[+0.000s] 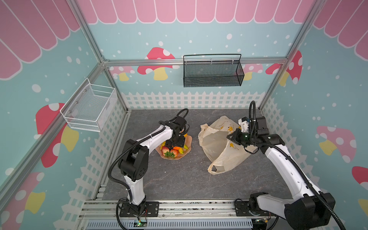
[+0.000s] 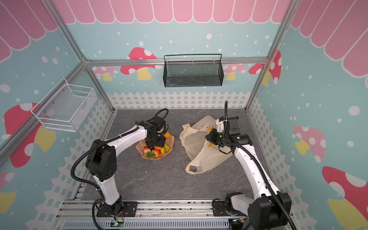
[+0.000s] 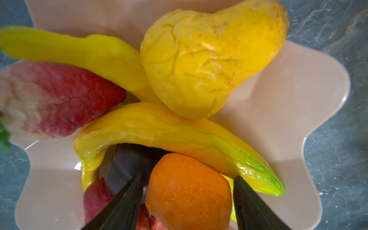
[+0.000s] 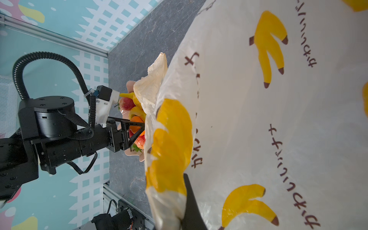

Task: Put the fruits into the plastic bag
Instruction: 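Lower the left gripper into the bowl and grasp the orange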

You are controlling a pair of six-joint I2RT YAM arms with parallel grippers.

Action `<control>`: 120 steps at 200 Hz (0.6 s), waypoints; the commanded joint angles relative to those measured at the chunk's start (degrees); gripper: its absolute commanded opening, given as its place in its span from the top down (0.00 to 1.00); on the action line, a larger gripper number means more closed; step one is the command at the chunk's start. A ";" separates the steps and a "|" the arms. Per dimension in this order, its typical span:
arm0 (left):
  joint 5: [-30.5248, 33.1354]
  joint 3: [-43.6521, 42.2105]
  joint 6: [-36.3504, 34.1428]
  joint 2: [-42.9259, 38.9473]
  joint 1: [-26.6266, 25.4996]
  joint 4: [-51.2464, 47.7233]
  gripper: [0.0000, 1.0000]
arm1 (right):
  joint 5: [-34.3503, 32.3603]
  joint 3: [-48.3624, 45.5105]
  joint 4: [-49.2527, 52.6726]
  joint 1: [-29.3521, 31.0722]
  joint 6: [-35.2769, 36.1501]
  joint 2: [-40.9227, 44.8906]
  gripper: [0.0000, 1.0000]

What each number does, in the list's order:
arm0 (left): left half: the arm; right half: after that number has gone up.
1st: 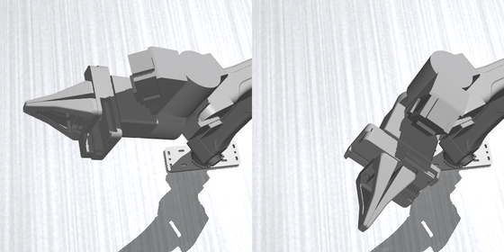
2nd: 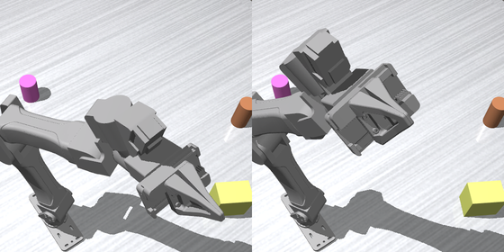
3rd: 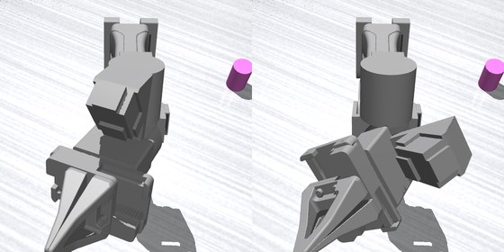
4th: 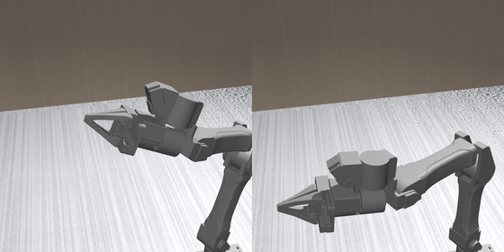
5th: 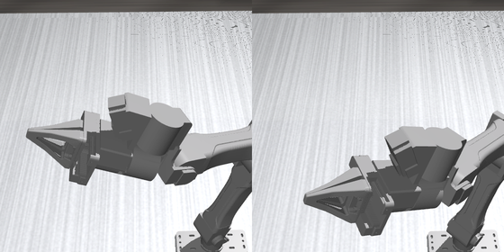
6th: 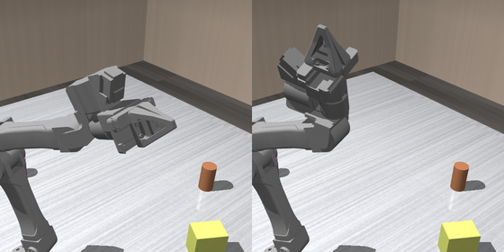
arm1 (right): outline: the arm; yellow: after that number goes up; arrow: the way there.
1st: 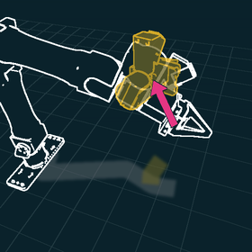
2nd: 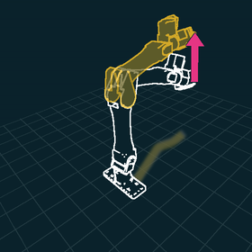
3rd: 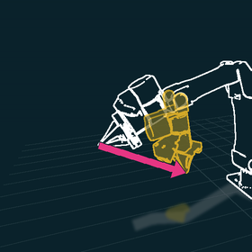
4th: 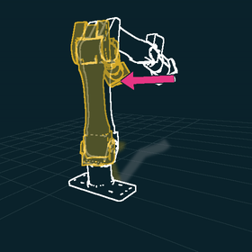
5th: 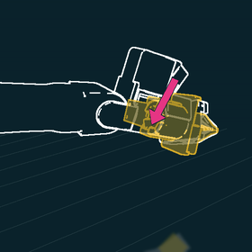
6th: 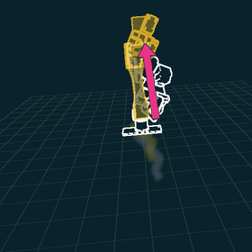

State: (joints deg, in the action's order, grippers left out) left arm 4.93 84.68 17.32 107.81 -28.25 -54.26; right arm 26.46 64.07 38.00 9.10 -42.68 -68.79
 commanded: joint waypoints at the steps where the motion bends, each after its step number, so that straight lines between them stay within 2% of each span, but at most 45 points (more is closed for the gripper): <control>1: -0.47 1.61 -0.63 -0.29 0.21 -0.41 0.31 | 0.81 -0.35 -0.82 0.32 0.24 0.11 1.00; 52: -1.75 1.97 0.34 -2.13 0.21 -0.50 0.43 | 0.85 -0.26 -1.01 0.33 0.05 0.12 1.00; 120: -4.11 4.08 1.42 -9.58 0.21 -0.79 0.46 | 0.97 -0.09 -0.82 0.32 0.19 0.33 1.00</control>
State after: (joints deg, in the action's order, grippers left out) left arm 2.90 86.28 17.85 103.68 -28.25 -54.85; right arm 26.72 64.07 37.23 9.10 -42.68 -68.82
